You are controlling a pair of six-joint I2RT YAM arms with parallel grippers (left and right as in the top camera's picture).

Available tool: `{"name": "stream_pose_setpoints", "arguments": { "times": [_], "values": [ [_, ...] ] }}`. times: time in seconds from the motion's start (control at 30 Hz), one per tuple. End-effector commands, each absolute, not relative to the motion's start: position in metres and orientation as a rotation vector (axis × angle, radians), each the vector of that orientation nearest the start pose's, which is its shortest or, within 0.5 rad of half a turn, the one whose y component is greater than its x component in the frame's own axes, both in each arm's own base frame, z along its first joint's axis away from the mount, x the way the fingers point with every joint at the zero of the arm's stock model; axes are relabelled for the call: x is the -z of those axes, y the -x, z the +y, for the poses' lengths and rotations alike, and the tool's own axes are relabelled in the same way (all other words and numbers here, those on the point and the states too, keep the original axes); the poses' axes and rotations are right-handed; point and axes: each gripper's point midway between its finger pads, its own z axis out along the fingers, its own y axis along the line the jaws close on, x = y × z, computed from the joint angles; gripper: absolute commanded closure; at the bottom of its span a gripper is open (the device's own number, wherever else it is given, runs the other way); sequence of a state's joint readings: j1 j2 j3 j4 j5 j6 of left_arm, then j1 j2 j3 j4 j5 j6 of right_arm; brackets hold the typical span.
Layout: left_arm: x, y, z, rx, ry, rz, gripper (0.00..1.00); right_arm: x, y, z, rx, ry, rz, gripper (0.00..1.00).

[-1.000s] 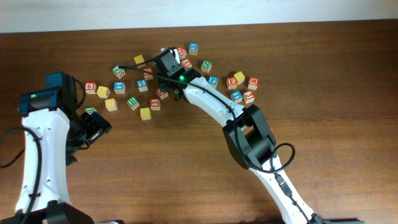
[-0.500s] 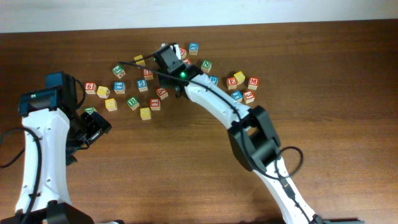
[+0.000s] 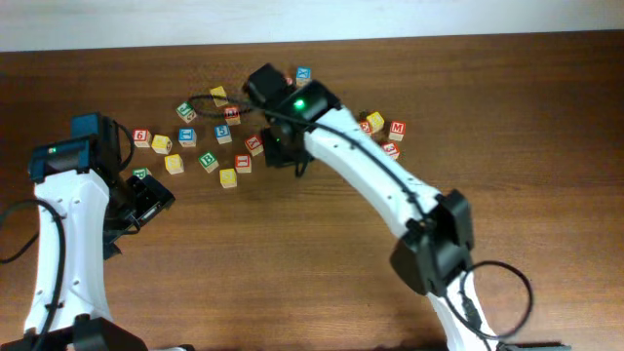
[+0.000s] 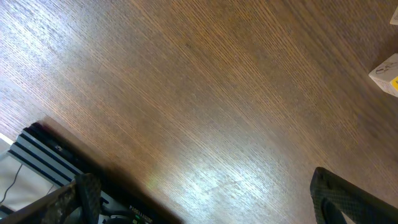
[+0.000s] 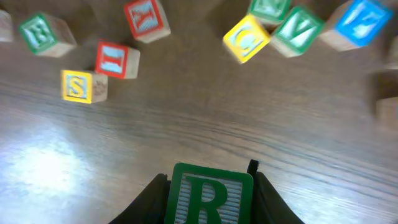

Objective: Spell out RSS
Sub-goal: 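Close the right gripper on the green R block and lift it, then carry the R block forward and set it down left of the A block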

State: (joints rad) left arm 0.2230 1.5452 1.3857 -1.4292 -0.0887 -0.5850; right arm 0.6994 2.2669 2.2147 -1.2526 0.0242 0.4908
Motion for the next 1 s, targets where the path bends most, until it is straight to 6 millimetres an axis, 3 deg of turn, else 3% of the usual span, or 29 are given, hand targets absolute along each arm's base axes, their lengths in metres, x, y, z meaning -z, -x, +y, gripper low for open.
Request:
{"name": "stream_pose_setpoints", "arguments": {
  "times": [0.0,0.13,0.2,0.3,0.43,0.53,0.6,0.97],
  "values": [
    [-0.154,-0.251,0.074,-0.148,1.246,2.876,0.01,-0.072,-0.379,0.333,-0.136,0.213,2.984,0.72],
    [-0.154,-0.251,0.073,-0.147,1.246,2.876,0.01,-0.032,-0.373,0.344,-0.137,0.158,3.047,0.72],
    [-0.154,-0.251,0.074,-0.148,1.246,2.876,0.01,-0.028,-0.367,0.348,-0.143,0.175,3.061,0.72],
    [-0.154,-0.251,0.073,-0.147,1.246,2.876,0.01,-0.015,-0.338,0.359,-0.12,0.256,3.11,0.72],
    [-0.154,-0.251,0.073,-0.147,1.246,2.877,0.01,-0.015,-0.313,0.371,-0.123,0.307,3.152,0.72],
    [-0.154,-0.251,0.073,-0.147,1.246,2.876,0.01,-0.014,-0.323,0.366,-0.075,0.153,3.123,0.72],
    [-0.154,-0.251,0.073,-0.147,1.246,2.877,0.01,-0.015,-0.328,0.368,-0.095,0.106,3.11,0.61],
    [-0.154,-0.251,0.074,-0.148,1.246,2.876,0.01,-0.015,-0.323,0.372,-0.133,0.137,3.131,0.68]
  ]
}}
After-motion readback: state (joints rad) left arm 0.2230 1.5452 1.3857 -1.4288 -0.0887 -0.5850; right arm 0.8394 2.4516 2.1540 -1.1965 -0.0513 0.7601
